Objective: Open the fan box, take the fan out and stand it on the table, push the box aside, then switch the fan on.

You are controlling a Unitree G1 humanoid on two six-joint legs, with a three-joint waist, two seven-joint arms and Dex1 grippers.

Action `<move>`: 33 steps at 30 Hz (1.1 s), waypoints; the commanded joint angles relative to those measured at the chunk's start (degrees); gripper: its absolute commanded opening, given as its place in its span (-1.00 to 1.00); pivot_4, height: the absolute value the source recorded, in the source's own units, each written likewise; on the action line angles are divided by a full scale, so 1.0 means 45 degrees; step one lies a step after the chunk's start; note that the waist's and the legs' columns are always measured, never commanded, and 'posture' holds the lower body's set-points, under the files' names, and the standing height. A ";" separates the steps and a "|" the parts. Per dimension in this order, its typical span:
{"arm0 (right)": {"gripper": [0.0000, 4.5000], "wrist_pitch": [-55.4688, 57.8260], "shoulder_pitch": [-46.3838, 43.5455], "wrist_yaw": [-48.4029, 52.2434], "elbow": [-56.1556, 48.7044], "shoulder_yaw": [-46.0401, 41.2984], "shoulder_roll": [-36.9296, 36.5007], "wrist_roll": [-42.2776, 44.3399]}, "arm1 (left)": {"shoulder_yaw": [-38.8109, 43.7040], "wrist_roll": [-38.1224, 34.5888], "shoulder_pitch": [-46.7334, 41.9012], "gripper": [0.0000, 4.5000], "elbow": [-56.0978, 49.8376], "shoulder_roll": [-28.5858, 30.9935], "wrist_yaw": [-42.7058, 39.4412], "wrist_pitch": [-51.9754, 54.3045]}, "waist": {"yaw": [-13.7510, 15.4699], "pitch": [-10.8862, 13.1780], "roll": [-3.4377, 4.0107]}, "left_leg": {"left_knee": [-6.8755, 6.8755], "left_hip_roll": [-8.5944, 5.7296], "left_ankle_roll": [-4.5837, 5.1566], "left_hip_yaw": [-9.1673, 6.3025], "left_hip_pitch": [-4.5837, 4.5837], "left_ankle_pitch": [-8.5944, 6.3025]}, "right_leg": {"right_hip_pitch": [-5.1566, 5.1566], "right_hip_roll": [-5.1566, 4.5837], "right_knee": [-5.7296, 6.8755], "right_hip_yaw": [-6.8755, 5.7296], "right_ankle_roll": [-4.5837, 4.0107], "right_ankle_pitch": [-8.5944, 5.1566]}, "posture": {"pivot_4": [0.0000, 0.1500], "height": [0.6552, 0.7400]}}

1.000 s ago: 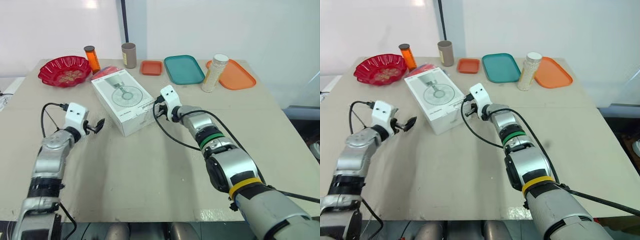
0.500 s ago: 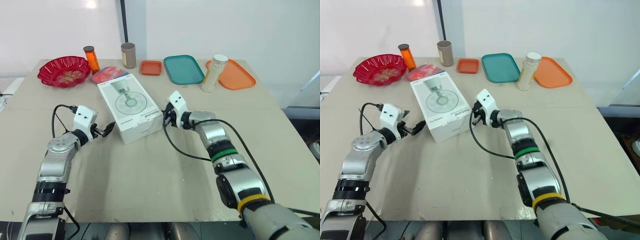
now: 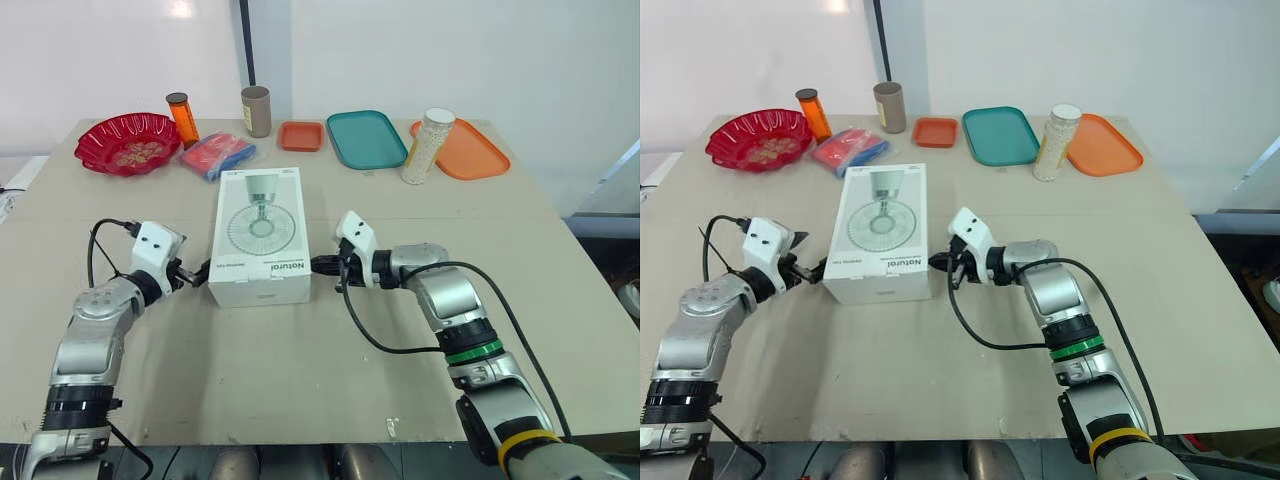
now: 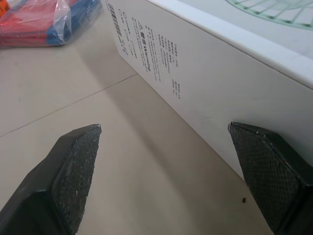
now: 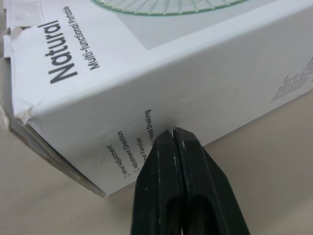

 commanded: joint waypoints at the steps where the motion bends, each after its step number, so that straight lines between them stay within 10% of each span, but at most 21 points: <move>1: -1.00 -0.0572 -0.0846 -0.0091 0.0018 -0.0072 0.0044 0.0445 | -0.0294 -0.0592 0.0126 0.98 -0.1187 0.0137 -0.0773 -0.0119 | -0.0016 0.0000 0.0000 | 0.0000 0.0001 0.0000 0.0001 0.0001 0.0000 | 0.0000 0.0001 0.0000 0.0001 0.0000 0.0000 | 1.00 1.00; 7: -1.00 -0.0349 -0.0799 -0.0010 -0.0317 -0.0533 -0.0810 0.0747 | 0.0523 -0.0820 0.0556 0.98 -0.1753 0.0821 -0.0881 0.0084 | -0.0010 0.0001 -0.0001 | -0.0001 0.0001 0.0000 0.0000 0.0000 0.0000 | 0.0000 0.0001 -0.0002 0.0001 0.0000 0.0000 | 1.00 1.00; 21: -1.00 0.0178 -0.0107 0.0456 -0.2152 -0.0859 -0.2534 0.2091 | 0.1940 -0.2272 0.0578 -0.96 -0.2690 0.2237 -0.1253 0.0494 | 0.0006 0.0003 -0.0005 | -0.0001 0.0000 0.0002 -0.0002 0.0006 -0.0001 | 0.0012 0.0001 -0.0009 0.0001 0.0004 -0.0003 | 1.00 1.00; 33: -1.00 -0.1248 -0.0767 -0.0465 0.0232 0.0221 -0.2140 0.1009 | -0.0843 0.0005 -0.0335 -0.96 -0.0218 0.2156 -0.0715 -0.0172 | -0.0043 0.0001 -0.0002 | -0.0001 0.0000 0.0003 -0.0001 0.0011 -0.0001 | 0.0014 0.0006 -0.0011 0.0003 0.0003 -0.0002 | 1.00 1.00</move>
